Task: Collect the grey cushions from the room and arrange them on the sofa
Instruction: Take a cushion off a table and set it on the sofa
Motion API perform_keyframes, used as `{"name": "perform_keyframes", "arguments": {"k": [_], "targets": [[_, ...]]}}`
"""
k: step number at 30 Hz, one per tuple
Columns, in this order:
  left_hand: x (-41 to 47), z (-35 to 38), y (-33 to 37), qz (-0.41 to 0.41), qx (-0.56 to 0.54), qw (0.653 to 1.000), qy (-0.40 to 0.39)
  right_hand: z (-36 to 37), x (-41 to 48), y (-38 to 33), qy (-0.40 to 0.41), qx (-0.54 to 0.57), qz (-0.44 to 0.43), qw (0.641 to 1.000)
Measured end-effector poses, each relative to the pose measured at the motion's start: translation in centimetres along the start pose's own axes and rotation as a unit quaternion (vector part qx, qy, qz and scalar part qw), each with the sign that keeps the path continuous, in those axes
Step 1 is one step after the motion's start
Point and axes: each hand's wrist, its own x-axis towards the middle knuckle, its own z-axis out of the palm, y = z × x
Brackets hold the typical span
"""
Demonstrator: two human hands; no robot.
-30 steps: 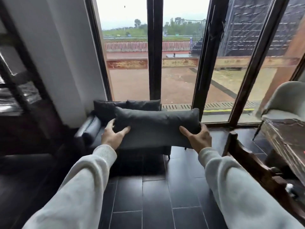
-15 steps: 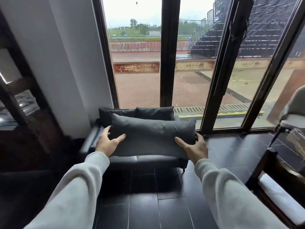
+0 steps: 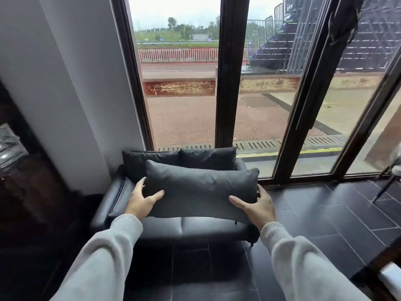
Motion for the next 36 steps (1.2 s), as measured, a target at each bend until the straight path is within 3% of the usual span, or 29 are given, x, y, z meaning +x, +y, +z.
{"name": "perform_keyframes", "arguments": {"k": [9, 20, 28, 36], "targets": [[17.4, 3.8, 2.9, -0.008, 0.048, 0.999, -0.011, 7.7, 15.3, 3.0, -0.015, 0.047, 0.072, 0.996], [35.7, 15.2, -0.4, -0.047, 0.122, 0.971, -0.202, 9.9, 23.5, 12.0, 0.058, 0.082, 0.238, 0.966], [51.6, 30.3, -7.9, -0.069, 0.154, 0.924, -0.344, 14.7, 29.8, 21.3, 0.208, 0.118, 0.357, 0.903], [61.6, 48.0, -16.6, -0.086, 0.117, 0.842, -0.519, 21.5, 35.3, 34.4, 0.377, 0.165, 0.421, 0.808]]}}
